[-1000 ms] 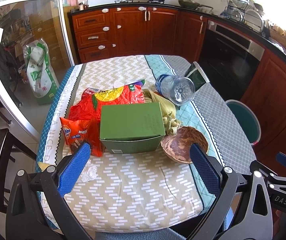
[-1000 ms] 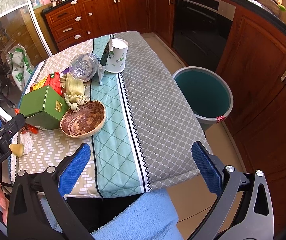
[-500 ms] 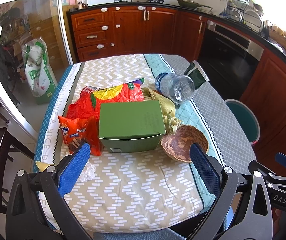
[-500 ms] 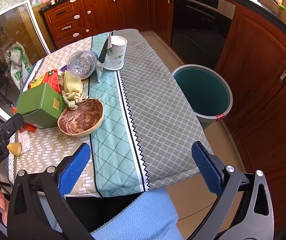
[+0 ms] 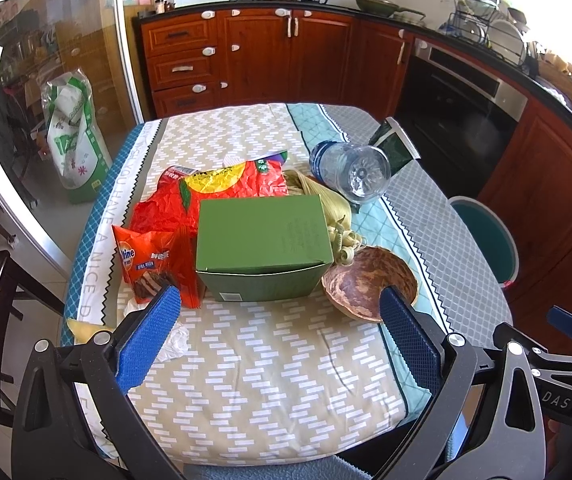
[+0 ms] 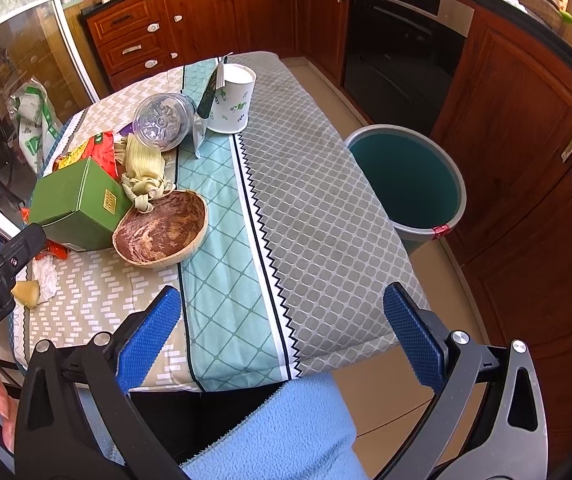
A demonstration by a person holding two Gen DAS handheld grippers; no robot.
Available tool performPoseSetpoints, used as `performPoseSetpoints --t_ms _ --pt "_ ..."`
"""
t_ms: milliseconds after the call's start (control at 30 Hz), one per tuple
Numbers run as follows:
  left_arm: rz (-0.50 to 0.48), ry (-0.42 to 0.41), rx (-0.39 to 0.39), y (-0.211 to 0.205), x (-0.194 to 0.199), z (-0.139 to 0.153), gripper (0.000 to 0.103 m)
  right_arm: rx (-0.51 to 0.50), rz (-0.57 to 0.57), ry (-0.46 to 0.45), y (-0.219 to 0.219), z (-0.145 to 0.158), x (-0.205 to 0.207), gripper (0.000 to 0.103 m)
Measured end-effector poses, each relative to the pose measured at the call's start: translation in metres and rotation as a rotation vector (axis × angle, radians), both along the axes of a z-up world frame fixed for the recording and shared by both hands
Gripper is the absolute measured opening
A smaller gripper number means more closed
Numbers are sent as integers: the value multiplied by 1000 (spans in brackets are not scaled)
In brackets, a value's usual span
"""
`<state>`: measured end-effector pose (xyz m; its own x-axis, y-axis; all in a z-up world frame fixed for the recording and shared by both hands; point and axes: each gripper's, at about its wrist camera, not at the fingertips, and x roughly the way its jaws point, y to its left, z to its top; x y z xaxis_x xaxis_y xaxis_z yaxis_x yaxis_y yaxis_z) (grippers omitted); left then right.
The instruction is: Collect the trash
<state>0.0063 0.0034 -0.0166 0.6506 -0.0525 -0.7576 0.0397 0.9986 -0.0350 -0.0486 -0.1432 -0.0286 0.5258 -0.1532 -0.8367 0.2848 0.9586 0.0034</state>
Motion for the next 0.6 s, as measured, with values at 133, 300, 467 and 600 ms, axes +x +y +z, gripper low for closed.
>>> performPoseSetpoints --t_ms 133,300,467,600 --pt "-18 -5 10 3 3 0 99 -1 0 4 0 -1 0 97" --pt "-90 -70 65 29 13 0 99 -19 -4 15 -6 -4 4 97" --pt "-189 3 138 54 33 -28 99 -17 -16 57 -13 -17 16 97" --pt "-261 57 95 68 44 -44 99 -11 -13 82 -13 -25 29 97"
